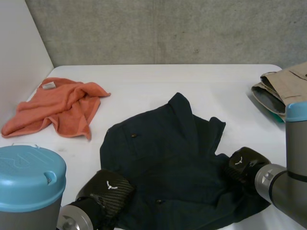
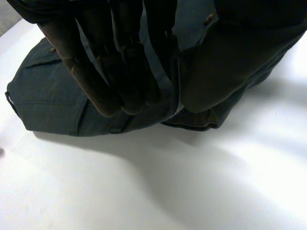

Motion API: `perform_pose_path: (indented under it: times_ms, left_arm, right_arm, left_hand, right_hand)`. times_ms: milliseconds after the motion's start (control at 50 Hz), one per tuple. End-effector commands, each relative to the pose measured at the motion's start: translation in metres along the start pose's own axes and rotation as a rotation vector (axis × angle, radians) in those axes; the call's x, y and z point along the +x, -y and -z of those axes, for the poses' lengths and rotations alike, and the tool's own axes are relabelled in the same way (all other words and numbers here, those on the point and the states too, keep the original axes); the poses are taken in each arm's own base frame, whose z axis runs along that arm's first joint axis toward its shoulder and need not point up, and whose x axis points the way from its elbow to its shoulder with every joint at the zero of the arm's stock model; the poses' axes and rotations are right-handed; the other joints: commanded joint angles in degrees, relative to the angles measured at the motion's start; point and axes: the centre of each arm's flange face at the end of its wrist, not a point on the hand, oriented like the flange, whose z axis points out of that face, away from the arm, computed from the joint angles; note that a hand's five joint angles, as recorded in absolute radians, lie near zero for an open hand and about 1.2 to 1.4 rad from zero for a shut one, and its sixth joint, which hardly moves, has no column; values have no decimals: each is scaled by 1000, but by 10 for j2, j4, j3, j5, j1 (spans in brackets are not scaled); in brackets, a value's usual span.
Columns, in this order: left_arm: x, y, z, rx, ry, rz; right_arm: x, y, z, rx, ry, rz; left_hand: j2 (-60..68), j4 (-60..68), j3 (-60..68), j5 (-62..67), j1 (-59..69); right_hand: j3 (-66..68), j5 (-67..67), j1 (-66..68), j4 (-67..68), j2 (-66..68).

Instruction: Fold the laundry.

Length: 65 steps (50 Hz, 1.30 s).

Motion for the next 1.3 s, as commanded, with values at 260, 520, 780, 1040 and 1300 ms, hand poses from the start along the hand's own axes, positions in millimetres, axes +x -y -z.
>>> perform_pose_path:
  times_ms: [260, 520, 780, 1040, 1300]
  left_arm:
    - [11, -5, -2, -18, -31, -8]
    - [32, -2, -13, -12, -87, -58]
    - [-34, 15, -55, -39, 103, 76]
    - [-13, 23, -16, 22, 12, 64]
    - [21, 11, -10, -94, -102, 100]
  right_arm:
    - [-1, 7, -3, 50, -27, -72]
    - [4, 13, -3, 74, -76, -111]
    - [8, 23, 3, 135, -115, -147]
    - [25, 39, -20, 216, -175, -317]
    - [35, 41, -25, 221, -189, -494]
  left_hand:
    - [-359, -362, -355, -348, -326]
    - [-7, -10, -3, 4, 26]
    - [116, 113, 121, 127, 149]
    - [-467, -470, -462, -456, -434]
    - [-475, -479, -471, -465, -443]
  right_hand:
    - [122, 137, 159, 115, 127]
    - [122, 137, 159, 115, 127]
    - [122, 137, 159, 115, 127]
    - [122, 137, 159, 115, 127]
    - [122, 137, 159, 115, 127]
